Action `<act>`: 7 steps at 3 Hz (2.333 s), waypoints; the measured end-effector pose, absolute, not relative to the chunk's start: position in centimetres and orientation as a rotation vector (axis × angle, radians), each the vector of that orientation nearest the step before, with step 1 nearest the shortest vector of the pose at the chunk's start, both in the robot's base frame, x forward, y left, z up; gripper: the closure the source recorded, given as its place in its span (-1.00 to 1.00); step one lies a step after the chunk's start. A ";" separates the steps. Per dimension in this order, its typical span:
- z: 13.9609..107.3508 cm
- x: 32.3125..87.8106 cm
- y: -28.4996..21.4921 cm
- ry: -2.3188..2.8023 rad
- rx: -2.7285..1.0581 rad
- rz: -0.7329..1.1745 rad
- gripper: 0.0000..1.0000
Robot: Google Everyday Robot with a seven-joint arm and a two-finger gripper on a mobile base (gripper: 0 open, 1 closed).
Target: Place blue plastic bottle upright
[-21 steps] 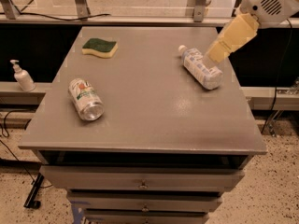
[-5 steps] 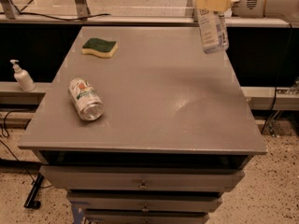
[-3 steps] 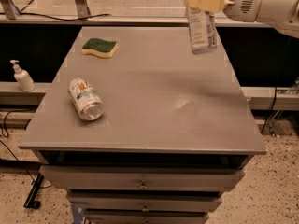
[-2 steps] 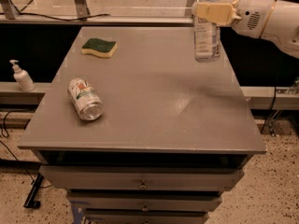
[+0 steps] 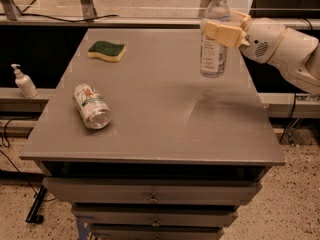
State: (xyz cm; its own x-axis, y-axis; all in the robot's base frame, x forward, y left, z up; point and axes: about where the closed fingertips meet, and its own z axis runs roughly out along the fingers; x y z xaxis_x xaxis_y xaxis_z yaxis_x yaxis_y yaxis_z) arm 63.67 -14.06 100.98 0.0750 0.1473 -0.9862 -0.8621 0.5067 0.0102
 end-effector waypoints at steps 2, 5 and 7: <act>101.1 63.3 -13.1 1.189 -0.786 0.890 1.00; 95.9 59.0 -12.3 1.051 -0.951 1.001 1.00; 94.3 58.4 -12.5 1.047 -0.936 1.037 0.16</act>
Offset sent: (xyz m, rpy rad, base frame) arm -0.0223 0.0122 -0.0114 0.0028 -0.1680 0.2122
